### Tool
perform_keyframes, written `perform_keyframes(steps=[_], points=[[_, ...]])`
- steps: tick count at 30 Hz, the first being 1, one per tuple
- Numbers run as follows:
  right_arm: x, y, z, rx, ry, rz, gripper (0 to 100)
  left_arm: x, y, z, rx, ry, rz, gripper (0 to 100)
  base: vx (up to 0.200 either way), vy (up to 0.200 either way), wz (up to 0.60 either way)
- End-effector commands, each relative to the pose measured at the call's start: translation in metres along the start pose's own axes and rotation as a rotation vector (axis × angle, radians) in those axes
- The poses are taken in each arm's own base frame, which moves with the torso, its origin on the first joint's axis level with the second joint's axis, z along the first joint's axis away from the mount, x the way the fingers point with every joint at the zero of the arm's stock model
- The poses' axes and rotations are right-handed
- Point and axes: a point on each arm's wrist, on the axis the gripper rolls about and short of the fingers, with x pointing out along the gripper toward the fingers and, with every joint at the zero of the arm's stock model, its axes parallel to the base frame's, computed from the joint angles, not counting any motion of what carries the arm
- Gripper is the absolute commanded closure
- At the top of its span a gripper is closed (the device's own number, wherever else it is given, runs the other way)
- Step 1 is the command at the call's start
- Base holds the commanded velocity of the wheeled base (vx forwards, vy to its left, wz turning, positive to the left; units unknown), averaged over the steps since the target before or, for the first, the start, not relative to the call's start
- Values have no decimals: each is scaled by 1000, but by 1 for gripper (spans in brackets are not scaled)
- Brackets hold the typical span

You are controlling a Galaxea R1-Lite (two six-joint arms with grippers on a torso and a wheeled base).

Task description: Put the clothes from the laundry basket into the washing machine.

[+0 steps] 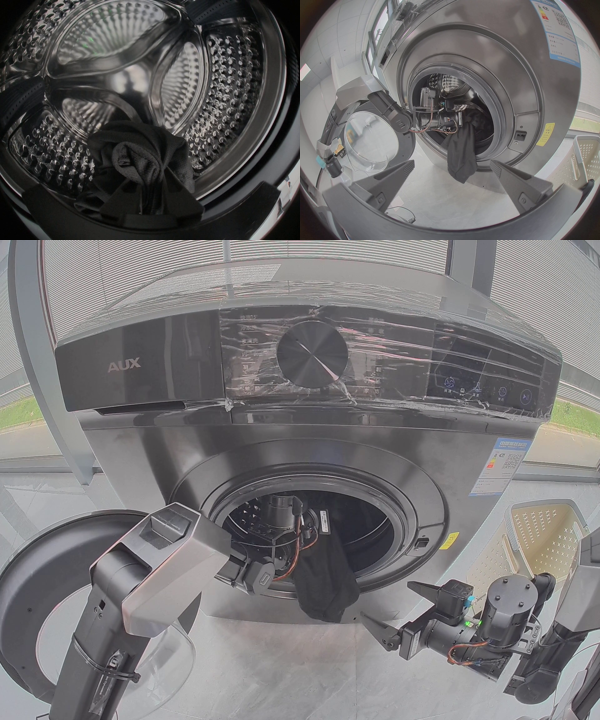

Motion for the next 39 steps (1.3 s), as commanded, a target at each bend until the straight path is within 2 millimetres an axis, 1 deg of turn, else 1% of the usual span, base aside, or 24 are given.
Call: perform_keyframes(steps=[1, 2, 3, 6, 8, 12, 13, 15, 17, 18, 25, 29, 35, 36, 37, 39], points=[[0, 0, 1, -1, -5, -2, 0, 3, 6, 2, -7, -26, 13, 100, 0, 0, 0], [0, 0, 1, -1, -5, -2, 0, 3, 5, 4, -11, -39, 10, 100, 0, 0, 0], [0, 0, 1, 1, -7, 0, 0, 4, 7, 5, -13, -54, 11, 0, 0, 0, 0], [0, 0, 1, -1, -6, 2, 0, 2, 7, 5, -15, -56, 9, 0, 0, 0, 0], [0, 0, 2, -1, -8, 0, 0, 0, 8, -2, -11, -25, 15, 0, 0, 0, 0], [0, -1, 3, 1, -13, -2, 0, -15, 4, -9, 2, 42, 1, 0, 0, 0, 0], [0, -1, 3, 1, -13, -2, 0, -15, 4, -9, 2, 42, 1, 0, 0, 0, 0], [0, -2, 2, 1, -12, -8, 0, -24, -4, -22, 13, 99, -21, 0, 0, 0, 0], [0, -2, 2, 1, -12, -8, 0, -26, -5, -26, 16, 115, -26, 0, 0, 0, 0], [0, -3, 3, 1, -13, -10, 0, -29, -3, -34, 26, 144, -27, 0, 0, 0, 0], [0, -1, 3, 0, -14, -3, 0, -34, -1, -50, 40, 219, -41, 0, 0, 0, 0], [1, -1, 3, 0, -17, -2, 0, -32, 3, -64, 65, 242, -37, 0, 0, 0, 0], [0, 0, 3, -1, -14, 1, 0, -29, 3, -69, 70, 251, -36, 0, 0, 0, 0], [0, 0, 3, -1, -14, 1, 0, -29, 3, -69, 70, 251, -36, 100, 0, 0, 0], [0, 0, 3, 1, -16, 1, 0, -30, 4, -73, 73, 263, -35, 100, 0, 0, 0], [0, 0, 3, 1, -17, 1, 0, -28, 5, -75, 72, 263, -34, 100, 0, 0, 0]])
